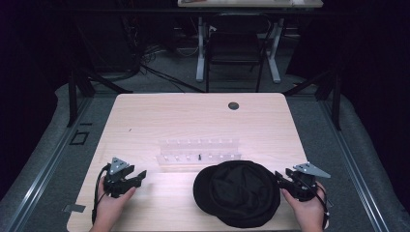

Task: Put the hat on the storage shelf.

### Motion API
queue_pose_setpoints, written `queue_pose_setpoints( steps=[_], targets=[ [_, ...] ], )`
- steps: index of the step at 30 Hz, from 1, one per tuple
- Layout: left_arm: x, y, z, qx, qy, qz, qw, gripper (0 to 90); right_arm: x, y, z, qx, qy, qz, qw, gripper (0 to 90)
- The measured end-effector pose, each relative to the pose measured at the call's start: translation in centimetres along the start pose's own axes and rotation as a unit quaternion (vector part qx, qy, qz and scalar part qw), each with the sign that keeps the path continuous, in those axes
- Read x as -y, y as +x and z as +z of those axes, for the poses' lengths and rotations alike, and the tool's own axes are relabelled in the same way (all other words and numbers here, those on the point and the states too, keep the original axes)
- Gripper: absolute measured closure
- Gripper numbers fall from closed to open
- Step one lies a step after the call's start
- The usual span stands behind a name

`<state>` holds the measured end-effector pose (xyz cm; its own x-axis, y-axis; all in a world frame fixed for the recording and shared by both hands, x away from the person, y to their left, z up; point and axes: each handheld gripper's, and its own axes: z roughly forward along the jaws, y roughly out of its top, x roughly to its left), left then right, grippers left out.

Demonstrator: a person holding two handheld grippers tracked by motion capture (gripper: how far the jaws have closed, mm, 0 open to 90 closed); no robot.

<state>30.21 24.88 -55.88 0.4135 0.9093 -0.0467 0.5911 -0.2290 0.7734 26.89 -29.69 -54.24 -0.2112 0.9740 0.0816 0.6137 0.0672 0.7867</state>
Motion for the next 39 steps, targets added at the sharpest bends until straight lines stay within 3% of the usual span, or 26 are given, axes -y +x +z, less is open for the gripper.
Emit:
queue_pose_setpoints(
  steps=[11,16,24,33,39],
  targets=[
    [0.0,-0.2,-0.1,0.001,-0.001,0.002,1.0,44.7,0.0,-0.3,0.0,-0.003,0.017,0.03,0.9994,55.8],
    [0.0,-0.2,-0.1,0.003,0.001,0.005,1.0,44.7,-0.1,-0.3,0.0,-0.003,0.02,0.032,0.9993,55.8],
    [-0.1,-0.6,-0.4,0.005,-0.003,0.015,0.9999,44.8,-1.2,0.8,-0.6,0.013,0.052,0.019,0.9984,57.0],
    [-0.1,-0.5,-0.5,0.006,-0.006,0.013,0.9999,44.7,-2.1,1.4,-1.3,-0.004,0.092,0.031,0.9952,56.8],
    [-0.1,-0.6,-0.4,0.006,-0.005,0.015,0.9999,44.8,-2.6,1.4,-1.5,-0.001,0.106,0.031,0.9939,56.9]
  ],
)
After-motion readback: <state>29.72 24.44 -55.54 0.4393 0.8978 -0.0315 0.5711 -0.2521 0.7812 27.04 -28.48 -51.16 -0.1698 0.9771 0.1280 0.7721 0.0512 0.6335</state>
